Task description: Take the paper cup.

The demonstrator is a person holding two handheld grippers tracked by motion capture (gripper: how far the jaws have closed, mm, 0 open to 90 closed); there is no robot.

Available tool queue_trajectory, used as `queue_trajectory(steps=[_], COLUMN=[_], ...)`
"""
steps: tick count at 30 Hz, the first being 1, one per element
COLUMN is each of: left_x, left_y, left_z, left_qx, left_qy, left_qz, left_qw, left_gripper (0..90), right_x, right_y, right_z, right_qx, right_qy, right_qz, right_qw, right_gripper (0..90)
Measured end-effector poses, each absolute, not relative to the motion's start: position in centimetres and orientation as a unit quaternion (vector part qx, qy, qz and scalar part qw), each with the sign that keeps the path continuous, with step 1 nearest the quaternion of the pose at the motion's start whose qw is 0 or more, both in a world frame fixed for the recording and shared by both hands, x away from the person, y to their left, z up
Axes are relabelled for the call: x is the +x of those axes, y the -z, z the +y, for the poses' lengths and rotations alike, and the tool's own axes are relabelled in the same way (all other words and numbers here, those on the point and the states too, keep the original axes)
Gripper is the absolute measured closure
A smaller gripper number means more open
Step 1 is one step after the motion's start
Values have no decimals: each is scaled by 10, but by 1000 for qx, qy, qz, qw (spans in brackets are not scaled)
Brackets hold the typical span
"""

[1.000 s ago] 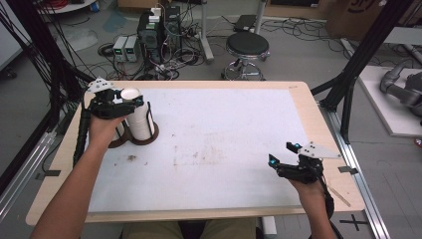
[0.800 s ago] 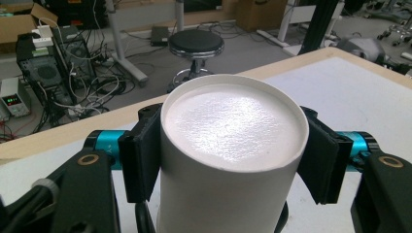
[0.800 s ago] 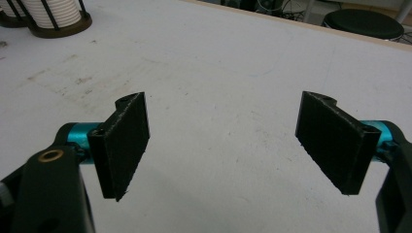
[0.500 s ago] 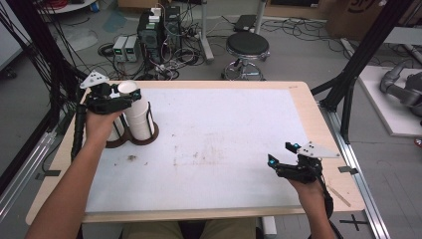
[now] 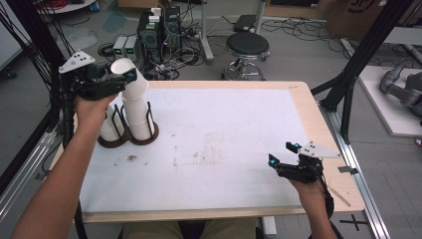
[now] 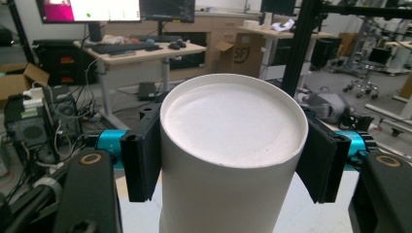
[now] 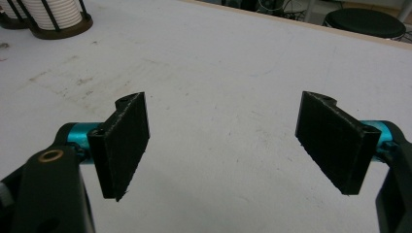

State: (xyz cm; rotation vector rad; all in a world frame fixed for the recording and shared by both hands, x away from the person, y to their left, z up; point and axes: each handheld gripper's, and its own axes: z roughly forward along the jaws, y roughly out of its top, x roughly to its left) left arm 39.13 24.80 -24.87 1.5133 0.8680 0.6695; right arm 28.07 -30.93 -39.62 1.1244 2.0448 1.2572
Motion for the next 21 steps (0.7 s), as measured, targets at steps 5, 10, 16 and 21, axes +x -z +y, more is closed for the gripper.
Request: queue_trajectory(steps=[5, 10, 16, 21], left_x=[384, 378, 366, 356], left_y=[235, 238, 251, 267], left_z=[236, 220, 201, 189], left_qx=[655, 667, 681, 694], left_qy=[-287, -257, -223, -204], left_qz=[345, 318, 288, 275], left_qw=[607, 623, 635, 633], left_gripper=[344, 344, 343, 343], right_x=[281, 281, 282, 283], right_y=[396, 396, 397, 397], right_z=[-308, -306, -303, -302], right_qx=[412, 409, 405, 402], right_qy=[-462, -462, -464, -462], right_qz=[747, 750, 752, 755], right_qw=[242, 239, 235, 234], right_gripper=[206, 206, 206, 206])
